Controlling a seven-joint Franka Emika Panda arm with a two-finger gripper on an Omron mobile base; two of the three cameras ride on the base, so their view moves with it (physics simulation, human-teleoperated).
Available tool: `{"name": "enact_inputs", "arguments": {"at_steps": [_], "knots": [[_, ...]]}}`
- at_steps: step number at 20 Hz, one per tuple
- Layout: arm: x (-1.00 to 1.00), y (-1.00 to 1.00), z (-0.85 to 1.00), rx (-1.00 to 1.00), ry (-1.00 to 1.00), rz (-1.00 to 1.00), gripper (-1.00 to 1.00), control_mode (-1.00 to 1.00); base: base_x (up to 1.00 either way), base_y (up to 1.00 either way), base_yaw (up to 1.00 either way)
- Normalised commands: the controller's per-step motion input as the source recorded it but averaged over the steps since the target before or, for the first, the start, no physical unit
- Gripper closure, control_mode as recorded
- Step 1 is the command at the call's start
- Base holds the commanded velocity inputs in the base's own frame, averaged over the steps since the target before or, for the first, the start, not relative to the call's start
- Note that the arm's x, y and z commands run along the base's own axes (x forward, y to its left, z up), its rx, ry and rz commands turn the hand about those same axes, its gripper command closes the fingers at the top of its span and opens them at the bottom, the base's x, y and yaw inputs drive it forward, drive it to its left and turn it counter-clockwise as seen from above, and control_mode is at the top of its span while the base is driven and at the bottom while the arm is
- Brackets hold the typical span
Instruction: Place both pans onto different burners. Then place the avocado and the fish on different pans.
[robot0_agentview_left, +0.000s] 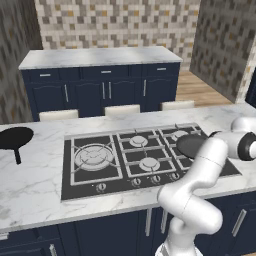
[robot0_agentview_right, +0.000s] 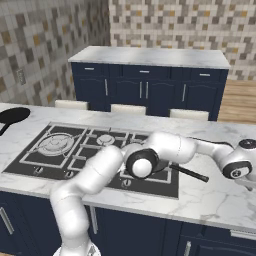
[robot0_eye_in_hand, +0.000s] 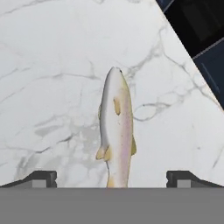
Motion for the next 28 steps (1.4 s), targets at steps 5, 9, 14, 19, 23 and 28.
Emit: {"name": "enact_inputs", "arguments": {"at_steps": [5, 9, 14, 19, 23, 28], "knots": [[0.14, -0.14, -0.38, 0.0, 0.0, 0.0, -1.0, -1.0, 0.0, 0.0, 0.0], [0.31, -0.1, -0.39, 0.0, 0.0, -0.01, 1.0, -1.0, 0.0, 0.0, 0.0], [0.34, -0.15, -0.32, 0.0, 0.0, -0.03, 1.0, -1.0, 0.0, 0.0, 0.0], [0.17, -0.01, 0.03, 0.04, -0.01, -0.02, 1.0, -1.0, 0.0, 0.0, 0.0], [-0.12, 0.63, 0.95, 0.0, -0.11, 0.0, 1.0, -1.0, 0.0, 0.0, 0.0], [-0.1, 0.96, 0.31, -0.04, -0.06, 0.0, 1.0, -1.0, 0.0, 0.0, 0.0]]}}
